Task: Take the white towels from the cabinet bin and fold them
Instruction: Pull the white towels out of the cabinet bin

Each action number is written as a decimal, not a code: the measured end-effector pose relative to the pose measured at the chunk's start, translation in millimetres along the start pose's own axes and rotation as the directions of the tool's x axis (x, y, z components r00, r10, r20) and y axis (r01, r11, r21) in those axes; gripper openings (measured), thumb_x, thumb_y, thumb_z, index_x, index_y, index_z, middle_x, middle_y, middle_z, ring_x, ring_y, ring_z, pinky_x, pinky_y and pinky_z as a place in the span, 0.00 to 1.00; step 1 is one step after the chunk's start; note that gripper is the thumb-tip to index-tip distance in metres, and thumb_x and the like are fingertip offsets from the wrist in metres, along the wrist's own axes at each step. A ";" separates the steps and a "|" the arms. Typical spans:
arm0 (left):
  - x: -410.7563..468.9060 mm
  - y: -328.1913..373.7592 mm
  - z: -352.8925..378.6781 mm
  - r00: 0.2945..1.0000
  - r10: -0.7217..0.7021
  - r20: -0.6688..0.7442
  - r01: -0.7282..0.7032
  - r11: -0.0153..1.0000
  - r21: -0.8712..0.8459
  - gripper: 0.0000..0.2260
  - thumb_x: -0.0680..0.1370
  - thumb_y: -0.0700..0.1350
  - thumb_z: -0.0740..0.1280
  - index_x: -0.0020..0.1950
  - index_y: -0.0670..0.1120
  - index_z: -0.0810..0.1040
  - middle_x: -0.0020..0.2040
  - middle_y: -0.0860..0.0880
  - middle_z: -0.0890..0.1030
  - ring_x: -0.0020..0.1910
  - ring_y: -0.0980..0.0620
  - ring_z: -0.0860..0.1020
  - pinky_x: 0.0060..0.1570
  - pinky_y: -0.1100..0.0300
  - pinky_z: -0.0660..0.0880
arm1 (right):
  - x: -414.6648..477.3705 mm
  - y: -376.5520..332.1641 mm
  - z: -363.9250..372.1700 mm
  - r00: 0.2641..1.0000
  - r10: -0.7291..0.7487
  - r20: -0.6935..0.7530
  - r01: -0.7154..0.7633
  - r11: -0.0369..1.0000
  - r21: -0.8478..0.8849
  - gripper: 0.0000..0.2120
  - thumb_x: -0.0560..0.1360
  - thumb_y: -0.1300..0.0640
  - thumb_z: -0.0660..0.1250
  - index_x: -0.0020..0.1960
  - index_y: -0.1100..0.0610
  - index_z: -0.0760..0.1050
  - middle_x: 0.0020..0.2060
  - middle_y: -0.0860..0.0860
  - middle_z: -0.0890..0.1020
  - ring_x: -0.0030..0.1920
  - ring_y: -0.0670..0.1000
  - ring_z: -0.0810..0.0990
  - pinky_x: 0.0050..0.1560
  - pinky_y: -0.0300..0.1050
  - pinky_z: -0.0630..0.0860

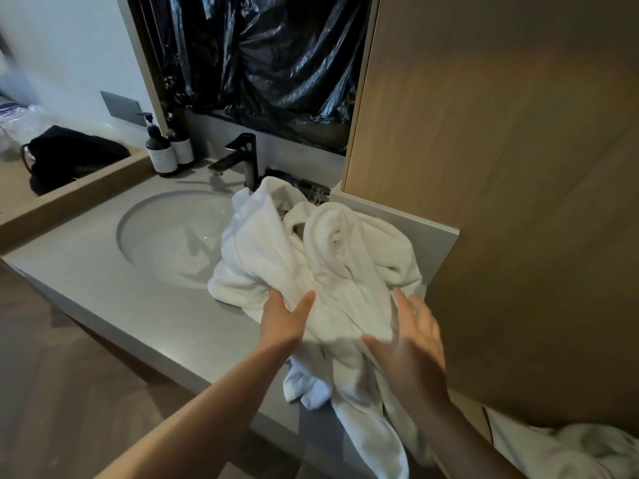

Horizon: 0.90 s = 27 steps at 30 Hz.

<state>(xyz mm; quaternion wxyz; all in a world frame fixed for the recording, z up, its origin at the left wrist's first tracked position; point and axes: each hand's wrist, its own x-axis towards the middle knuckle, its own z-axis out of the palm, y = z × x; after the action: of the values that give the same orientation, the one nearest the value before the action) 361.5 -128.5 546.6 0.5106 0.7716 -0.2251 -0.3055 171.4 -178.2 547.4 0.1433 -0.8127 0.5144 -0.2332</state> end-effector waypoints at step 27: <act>2.2 -15.4 -19.6 0.748 0.443 0.494 -0.610 0.169 0.774 0.42 0.72 0.62 0.70 0.77 0.43 0.58 0.78 0.38 0.56 0.76 0.34 0.54 0.70 0.36 0.61 | -12.9 40.1 -29.4 0.898 -0.097 0.430 0.092 0.995 0.032 0.35 0.79 0.49 0.66 0.79 0.42 0.51 0.79 0.47 0.50 0.78 0.51 0.52 0.75 0.47 0.56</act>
<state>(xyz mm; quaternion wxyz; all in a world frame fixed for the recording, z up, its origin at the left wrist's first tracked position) 377.3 -111.4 537.5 0.0572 0.7631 -0.6437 0.0076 120.4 -183.5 550.4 0.2464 -0.8673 0.4288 -0.0572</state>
